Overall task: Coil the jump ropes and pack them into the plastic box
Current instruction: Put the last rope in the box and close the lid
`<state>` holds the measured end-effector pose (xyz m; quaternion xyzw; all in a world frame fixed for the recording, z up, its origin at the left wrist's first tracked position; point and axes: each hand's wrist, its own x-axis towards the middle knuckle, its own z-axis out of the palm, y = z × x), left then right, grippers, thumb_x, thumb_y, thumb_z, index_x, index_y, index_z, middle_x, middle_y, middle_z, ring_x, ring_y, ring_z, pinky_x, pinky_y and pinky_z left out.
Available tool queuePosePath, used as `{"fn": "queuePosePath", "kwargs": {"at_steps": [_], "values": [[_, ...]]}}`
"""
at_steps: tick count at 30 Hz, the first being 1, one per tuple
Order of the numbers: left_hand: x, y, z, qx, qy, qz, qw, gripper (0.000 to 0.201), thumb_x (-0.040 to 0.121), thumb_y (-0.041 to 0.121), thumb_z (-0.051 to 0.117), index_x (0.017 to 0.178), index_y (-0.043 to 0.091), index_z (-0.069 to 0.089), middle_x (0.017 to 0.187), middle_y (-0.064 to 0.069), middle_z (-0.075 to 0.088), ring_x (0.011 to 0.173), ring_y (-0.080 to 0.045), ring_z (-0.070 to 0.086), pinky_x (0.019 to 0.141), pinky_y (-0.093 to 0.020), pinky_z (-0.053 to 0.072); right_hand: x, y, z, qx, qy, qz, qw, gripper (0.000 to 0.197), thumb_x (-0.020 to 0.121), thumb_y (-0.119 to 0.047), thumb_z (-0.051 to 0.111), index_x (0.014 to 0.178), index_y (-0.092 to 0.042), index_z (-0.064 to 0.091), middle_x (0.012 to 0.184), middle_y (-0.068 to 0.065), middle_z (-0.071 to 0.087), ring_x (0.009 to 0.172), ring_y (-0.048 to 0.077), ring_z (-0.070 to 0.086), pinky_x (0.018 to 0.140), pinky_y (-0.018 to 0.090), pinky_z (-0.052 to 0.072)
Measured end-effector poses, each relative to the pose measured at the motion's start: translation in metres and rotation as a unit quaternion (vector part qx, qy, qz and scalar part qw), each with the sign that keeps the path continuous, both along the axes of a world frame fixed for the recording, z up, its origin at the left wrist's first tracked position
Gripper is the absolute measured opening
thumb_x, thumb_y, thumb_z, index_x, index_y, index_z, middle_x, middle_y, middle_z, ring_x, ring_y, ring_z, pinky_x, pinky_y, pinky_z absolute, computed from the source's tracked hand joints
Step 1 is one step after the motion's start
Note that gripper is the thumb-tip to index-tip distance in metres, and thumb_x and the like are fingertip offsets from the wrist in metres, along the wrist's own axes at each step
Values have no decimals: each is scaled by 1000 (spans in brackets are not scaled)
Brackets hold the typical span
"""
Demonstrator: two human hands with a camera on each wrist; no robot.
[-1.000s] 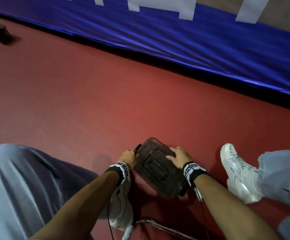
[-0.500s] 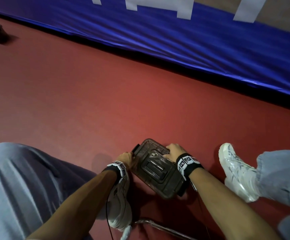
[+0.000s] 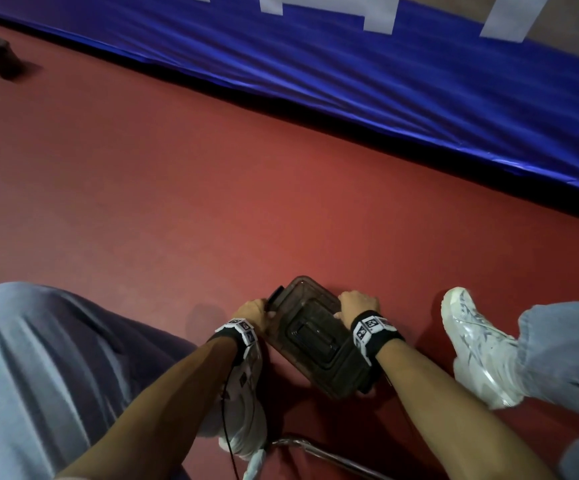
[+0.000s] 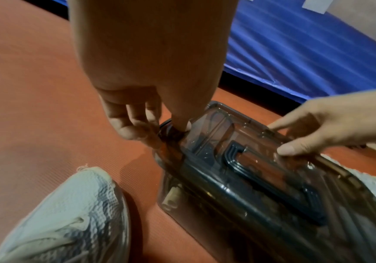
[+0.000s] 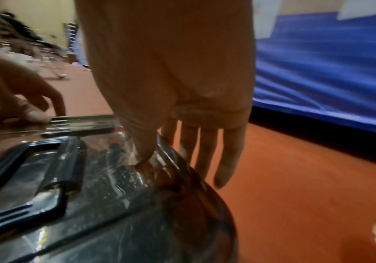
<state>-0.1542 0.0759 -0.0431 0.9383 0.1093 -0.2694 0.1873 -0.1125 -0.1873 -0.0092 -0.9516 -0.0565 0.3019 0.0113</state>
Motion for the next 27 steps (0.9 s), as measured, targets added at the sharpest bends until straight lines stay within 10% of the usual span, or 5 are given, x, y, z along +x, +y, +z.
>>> {"fn": "queuePosePath", "kwargs": {"at_steps": [7,17,21,24,27], "values": [[7,-4,0,-36,44,122,991,77,91,37,71,144,-1,30,141,-20,49,128,-36,51,101,-39,43,-19,-24,-7,30,13,-89,995,56,91,-65,61,126,-22,63,124,1,69,115,24,64,91,38,44],[12,-4,4,-90,52,156,982,49,77,31,82,112,9,55,98,-4,63,86,-21,59,70,-28,45,-45,-44,3,38,79,-256,963,93,59,-107,34,67,-21,67,71,0,64,71,23,60,75,33,52],[10,-3,1,-90,43,165,981,46,76,26,86,110,13,58,103,-4,68,88,-17,60,75,-25,48,-47,-44,-1,56,54,-272,959,99,52,-110,34,69,-19,68,72,0,65,72,24,64,70,33,54],[9,-4,-5,-143,65,187,970,81,72,31,87,142,16,50,116,-9,72,100,-20,69,88,-30,57,-32,-47,4,49,9,-260,964,96,55,-107,39,74,-17,65,85,5,71,86,30,67,72,33,50],[4,-19,5,-64,34,126,989,42,81,40,76,115,14,74,101,-8,76,97,-22,70,80,-26,54,-13,-51,9,34,-54,-246,967,103,57,-106,43,96,-14,70,103,10,74,100,32,70,76,36,51]]}}
